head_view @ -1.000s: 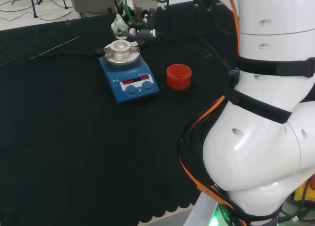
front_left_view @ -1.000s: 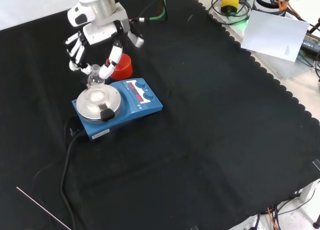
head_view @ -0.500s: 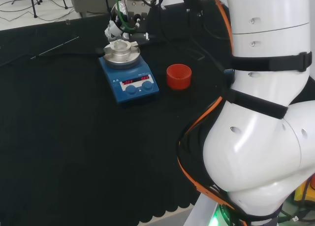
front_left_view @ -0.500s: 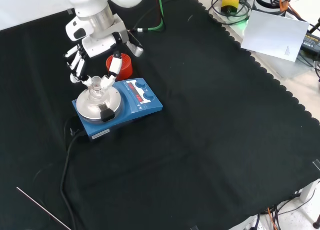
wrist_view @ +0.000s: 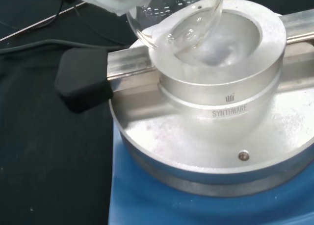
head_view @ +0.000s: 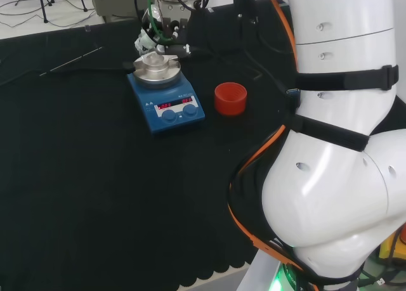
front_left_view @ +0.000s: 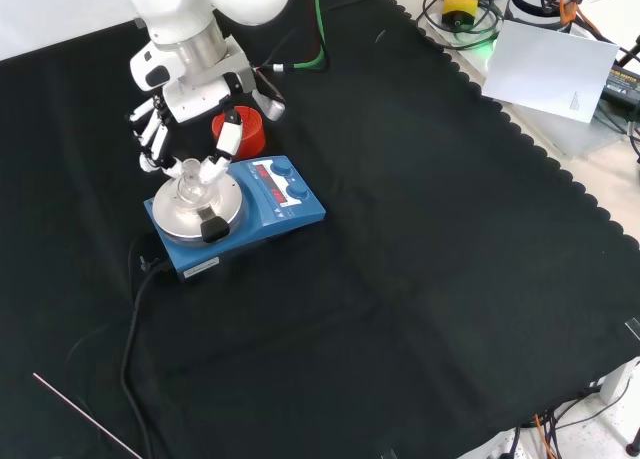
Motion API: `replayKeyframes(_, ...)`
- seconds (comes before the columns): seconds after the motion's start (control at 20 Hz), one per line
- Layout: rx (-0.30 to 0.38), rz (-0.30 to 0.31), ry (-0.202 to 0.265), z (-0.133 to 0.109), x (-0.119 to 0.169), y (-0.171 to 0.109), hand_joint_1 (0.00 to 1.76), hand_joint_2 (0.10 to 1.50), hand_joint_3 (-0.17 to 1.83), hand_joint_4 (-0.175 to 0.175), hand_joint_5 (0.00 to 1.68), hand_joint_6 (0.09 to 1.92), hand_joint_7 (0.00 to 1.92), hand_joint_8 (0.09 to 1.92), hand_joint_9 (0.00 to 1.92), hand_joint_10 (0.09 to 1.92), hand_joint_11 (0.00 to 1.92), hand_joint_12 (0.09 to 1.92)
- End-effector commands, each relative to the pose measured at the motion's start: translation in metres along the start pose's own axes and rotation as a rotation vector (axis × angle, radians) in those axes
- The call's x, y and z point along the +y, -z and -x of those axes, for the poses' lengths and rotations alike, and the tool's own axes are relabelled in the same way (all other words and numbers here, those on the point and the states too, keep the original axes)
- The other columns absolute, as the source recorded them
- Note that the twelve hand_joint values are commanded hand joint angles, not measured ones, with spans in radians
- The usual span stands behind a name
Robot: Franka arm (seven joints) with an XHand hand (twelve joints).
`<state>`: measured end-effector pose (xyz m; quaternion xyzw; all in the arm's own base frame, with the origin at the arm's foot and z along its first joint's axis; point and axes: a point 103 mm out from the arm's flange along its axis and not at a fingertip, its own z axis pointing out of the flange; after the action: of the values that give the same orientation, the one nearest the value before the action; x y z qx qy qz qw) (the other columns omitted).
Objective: Place the round-bottom flask on the heater.
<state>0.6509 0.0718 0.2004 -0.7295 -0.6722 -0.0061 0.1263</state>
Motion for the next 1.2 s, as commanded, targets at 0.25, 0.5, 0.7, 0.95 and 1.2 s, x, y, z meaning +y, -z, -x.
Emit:
replayKeyframes(0.25,0.009,0.002,-0.012,0.008,0.006,0.000,0.99,0.82,0.73,0.175,0.91,1.32,0.56,0.56,0.71,0.52,0.18,1.35)
replayKeyframes(0.5,0.035,-0.005,-0.023,0.031,0.015,0.007,0.99,0.81,0.74,0.175,0.91,1.32,0.56,0.56,0.71,0.52,0.18,1.35)
replayKeyframes(0.7,0.022,0.005,-0.036,0.030,0.014,0.006,0.99,0.81,0.74,0.175,0.91,1.32,0.56,0.56,0.71,0.52,0.18,1.35)
replayKeyframes(0.95,0.034,-0.007,-0.038,0.037,0.014,0.003,0.99,0.81,0.74,0.175,0.91,1.32,0.56,0.56,0.71,0.52,0.18,1.35)
replayKeyframes(1.2,0.031,-0.013,-0.037,0.044,0.015,0.000,0.99,0.81,0.74,0.175,0.91,1.32,0.56,0.56,0.71,0.52,0.18,1.35)
